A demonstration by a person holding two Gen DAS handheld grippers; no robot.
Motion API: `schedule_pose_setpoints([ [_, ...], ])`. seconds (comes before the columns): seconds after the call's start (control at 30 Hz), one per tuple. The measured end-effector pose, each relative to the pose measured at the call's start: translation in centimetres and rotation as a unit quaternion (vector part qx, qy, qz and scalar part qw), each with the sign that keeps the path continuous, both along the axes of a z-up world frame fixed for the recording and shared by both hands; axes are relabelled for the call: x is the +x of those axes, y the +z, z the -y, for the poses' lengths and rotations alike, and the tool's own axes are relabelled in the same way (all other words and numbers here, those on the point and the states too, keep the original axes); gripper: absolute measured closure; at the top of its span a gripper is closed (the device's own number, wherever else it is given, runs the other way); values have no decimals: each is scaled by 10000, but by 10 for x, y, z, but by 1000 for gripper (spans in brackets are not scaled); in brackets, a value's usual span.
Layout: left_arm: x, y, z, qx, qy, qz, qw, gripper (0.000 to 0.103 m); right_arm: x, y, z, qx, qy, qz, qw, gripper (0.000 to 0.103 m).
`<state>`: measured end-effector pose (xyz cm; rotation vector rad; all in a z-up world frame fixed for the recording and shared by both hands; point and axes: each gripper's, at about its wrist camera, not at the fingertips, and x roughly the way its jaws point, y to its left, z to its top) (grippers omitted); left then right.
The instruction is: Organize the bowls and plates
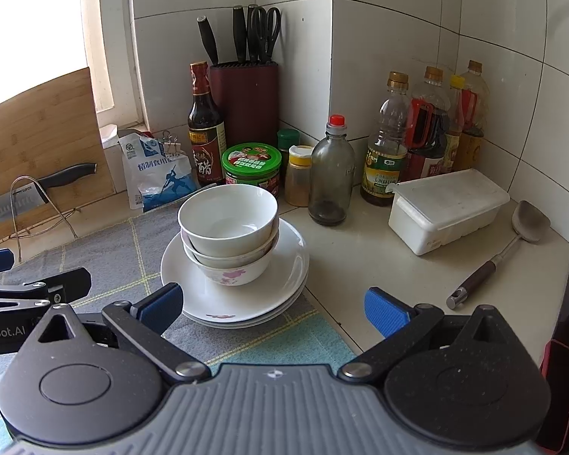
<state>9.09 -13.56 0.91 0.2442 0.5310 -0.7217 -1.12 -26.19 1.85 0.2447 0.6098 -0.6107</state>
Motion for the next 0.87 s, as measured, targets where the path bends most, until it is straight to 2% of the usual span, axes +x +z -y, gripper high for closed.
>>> schedule_pose_setpoints([
  [0.87,3,2,2,-1,21,5,10000,1,1,2,0,-12,-24,1,10000,0],
])
